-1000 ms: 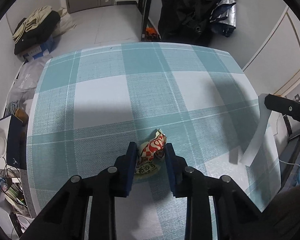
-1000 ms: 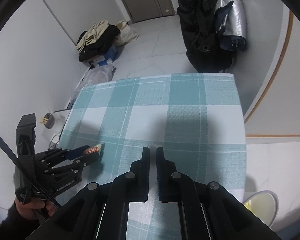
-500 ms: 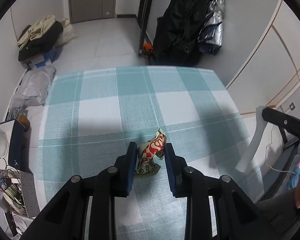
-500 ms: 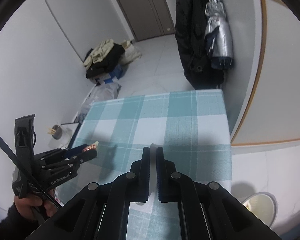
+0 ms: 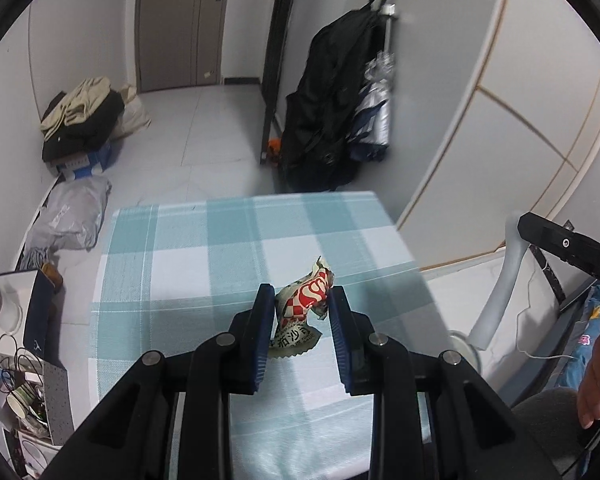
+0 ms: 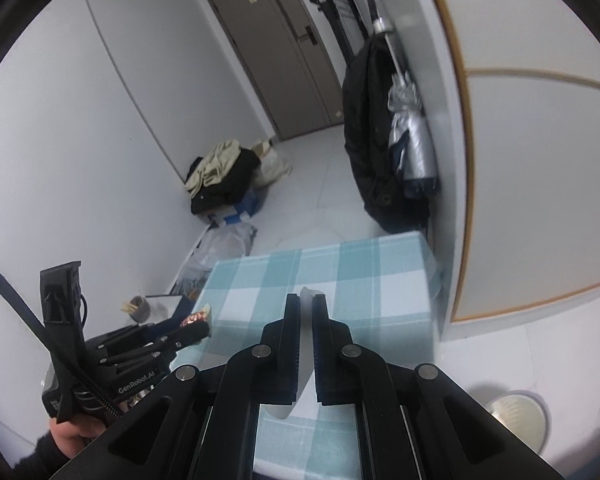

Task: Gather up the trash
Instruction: 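Lift the red-white wrapper with the left tool and carry it over the bin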

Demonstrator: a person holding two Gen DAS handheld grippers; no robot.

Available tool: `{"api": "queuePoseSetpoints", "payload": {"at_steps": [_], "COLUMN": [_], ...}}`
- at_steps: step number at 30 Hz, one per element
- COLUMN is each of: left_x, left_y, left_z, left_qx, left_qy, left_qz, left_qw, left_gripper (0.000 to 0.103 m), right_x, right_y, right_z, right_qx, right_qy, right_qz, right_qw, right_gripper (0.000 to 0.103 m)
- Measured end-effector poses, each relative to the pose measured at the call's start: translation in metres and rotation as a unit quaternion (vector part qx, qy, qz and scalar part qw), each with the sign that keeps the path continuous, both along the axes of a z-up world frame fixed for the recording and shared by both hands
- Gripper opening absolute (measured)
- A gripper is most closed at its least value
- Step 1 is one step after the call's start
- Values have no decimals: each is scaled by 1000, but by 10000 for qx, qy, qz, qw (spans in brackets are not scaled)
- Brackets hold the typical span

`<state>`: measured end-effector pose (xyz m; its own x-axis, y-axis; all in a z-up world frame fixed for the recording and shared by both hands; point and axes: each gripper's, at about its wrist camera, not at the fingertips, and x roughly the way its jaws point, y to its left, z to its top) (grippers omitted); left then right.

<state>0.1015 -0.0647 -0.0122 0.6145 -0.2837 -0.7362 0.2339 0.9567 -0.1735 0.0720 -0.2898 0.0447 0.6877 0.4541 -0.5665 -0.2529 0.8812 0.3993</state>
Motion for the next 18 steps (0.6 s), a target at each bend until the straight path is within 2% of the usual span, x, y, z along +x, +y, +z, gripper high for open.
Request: {"api": "queuePoseSetpoints", "payload": {"at_steps": [9, 12, 18], "left_x": [-28, -35, -44], "left_y": [-41, -60, -104], "left_z": [33, 41, 42], "left_qx": [-134, -192, -225], "left_qy": [-282, -337, -329], "left_qz": [-298, -461, -905], "left_qw": [9991, 9982, 9951], "left_gripper": [22, 22, 22], "right_x": [-49, -66, -92], "right_y": [-41, -62, -107], "right_z": [24, 26, 18], "right_qx": [-241, -347, -225], "right_qy": [-361, -467, -436], "right_qz": [-130, -301, -681], "right_qw": [9990, 9979, 9965], "right_gripper": [5, 5, 5]}}
